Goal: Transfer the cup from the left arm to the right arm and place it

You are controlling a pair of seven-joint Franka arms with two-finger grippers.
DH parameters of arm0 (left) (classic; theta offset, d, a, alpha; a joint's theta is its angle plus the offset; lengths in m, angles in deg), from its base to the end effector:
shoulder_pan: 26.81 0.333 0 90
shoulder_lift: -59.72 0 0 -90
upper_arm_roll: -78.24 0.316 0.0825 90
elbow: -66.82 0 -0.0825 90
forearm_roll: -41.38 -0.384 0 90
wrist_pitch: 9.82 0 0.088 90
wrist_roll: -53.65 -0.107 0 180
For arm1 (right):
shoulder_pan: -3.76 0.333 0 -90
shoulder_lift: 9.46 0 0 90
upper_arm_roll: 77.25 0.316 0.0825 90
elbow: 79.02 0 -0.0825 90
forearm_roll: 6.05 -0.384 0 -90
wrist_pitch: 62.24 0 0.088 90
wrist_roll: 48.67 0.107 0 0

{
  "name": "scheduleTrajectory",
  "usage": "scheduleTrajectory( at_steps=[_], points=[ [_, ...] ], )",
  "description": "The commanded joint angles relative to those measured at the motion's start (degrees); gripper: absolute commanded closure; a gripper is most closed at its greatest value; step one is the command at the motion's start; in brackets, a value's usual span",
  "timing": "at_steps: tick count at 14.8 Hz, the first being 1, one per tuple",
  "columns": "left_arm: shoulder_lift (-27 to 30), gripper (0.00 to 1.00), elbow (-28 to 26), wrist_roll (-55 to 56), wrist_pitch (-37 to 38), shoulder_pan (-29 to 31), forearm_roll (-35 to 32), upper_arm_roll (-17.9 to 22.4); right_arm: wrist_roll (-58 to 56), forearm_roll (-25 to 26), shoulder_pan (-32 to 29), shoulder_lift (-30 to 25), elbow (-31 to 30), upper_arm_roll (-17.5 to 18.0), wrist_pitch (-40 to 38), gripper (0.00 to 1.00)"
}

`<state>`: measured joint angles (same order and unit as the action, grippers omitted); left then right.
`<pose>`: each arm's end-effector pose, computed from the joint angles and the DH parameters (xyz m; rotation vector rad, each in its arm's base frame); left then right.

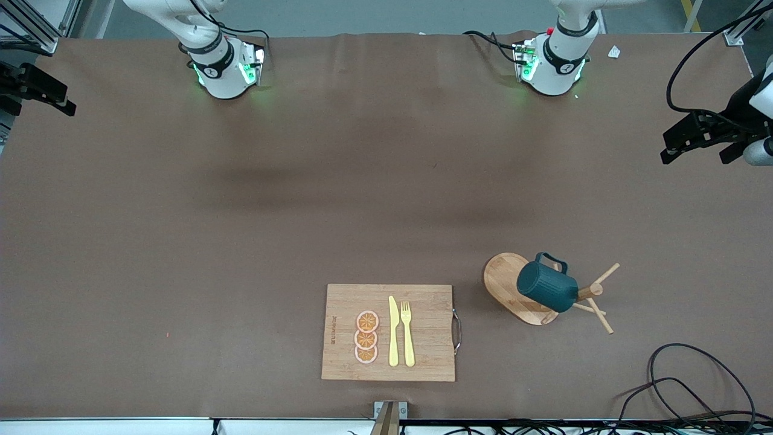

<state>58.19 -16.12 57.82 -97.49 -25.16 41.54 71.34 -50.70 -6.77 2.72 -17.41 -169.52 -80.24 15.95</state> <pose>0.5567 -0.0504 0.6640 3.1297 -0.0296 0.0867 0.4865 -0.0350 0.6755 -3.1154 0.0499 0.1171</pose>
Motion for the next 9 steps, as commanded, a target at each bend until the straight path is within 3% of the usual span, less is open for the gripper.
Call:
scheduleTrajectory(
  at_steps=[1,9],
  points=[
    [0.4,0.0,-0.3,-1.6,-0.7,0.2,0.3,0.0,-0.5,-0.3,0.7,-1.1,-0.7,-0.4,-0.1,0.0],
    [-2.1,0.0,-1.3,0.1,-0.6,-0.2,0.6,-0.1,-0.5,0.0,0.7,-1.1,-0.7,-0.3,-0.1,0.0]
  ],
)
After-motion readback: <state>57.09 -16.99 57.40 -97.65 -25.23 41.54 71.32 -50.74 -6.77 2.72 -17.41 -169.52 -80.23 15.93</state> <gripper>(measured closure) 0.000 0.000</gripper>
